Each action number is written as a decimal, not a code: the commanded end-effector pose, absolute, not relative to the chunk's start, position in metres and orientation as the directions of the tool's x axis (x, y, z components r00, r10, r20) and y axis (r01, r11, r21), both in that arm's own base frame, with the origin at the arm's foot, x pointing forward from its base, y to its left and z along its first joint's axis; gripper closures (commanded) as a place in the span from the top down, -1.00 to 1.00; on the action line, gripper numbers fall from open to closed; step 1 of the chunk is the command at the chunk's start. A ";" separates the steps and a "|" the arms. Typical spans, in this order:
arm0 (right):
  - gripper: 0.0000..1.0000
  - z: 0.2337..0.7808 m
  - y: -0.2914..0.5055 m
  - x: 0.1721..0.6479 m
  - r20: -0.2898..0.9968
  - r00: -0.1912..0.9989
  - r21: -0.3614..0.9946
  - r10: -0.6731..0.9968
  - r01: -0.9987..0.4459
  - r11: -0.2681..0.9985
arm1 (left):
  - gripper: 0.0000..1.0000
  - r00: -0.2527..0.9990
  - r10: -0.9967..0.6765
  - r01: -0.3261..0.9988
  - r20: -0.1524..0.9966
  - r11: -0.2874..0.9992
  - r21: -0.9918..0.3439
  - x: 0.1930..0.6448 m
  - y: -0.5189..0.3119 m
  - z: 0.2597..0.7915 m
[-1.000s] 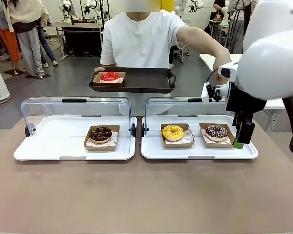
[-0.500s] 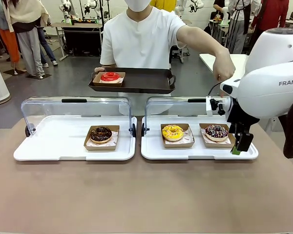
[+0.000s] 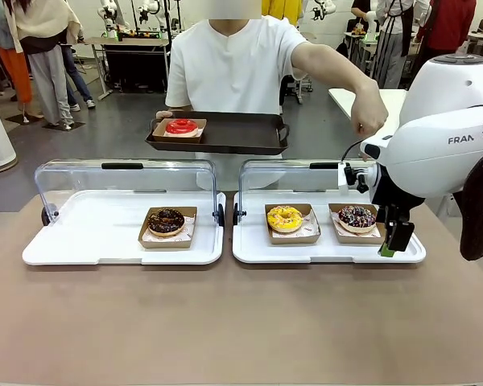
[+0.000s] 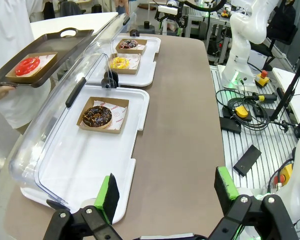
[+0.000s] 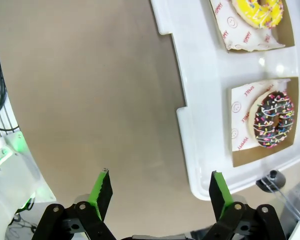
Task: Provide the desired donut to the person.
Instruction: Pick up and lift the Paper togo box containing the Donut pointed at by the person.
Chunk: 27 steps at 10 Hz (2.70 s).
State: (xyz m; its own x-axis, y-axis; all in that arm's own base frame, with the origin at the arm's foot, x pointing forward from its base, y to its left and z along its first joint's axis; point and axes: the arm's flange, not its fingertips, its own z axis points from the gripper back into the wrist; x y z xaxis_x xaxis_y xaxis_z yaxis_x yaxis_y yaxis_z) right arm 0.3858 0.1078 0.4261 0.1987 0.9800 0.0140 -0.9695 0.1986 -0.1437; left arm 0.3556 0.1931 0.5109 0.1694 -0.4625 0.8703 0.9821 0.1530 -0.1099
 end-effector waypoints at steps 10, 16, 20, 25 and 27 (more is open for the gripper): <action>1.00 0.369 0.078 0.422 0.065 0.071 -0.225 0.995 -0.971 0.084 | 1.00 0.159 -0.449 0.983 0.879 0.151 -0.101 0.355 0.194 0.513; 1.00 0.369 0.053 0.477 0.147 0.111 -0.062 0.983 -0.991 0.121 | 1.00 0.159 -0.449 0.983 0.879 0.151 -0.101 0.355 0.194 0.513; 1.00 0.369 0.060 0.464 0.130 0.114 -0.096 0.985 -0.987 0.127 | 1.00 0.159 -0.449 0.983 0.879 0.151 -0.101 0.355 0.194 0.513; 1.00 0.361 0.057 0.482 0.113 0.131 -0.061 0.985 -0.989 0.138 | 1.00 0.159 -0.449 0.983 0.879 0.151 -0.101 0.355 0.194 0.513; 1.00 0.355 0.050 0.493 0.111 0.138 -0.050 0.984 -0.988 0.144 | 1.00 0.159 -0.449 0.983 0.879 0.151 -0.101 0.355 0.194 0.513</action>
State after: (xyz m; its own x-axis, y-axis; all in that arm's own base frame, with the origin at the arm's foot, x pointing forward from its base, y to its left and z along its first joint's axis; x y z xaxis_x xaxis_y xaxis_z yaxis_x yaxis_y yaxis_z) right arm 0.4809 0.0526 0.3580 0.1384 0.9845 0.1078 -0.9880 0.1449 -0.0544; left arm 0.3559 0.1929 0.5109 0.1699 -0.4633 0.8697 0.9821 0.1527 -0.1105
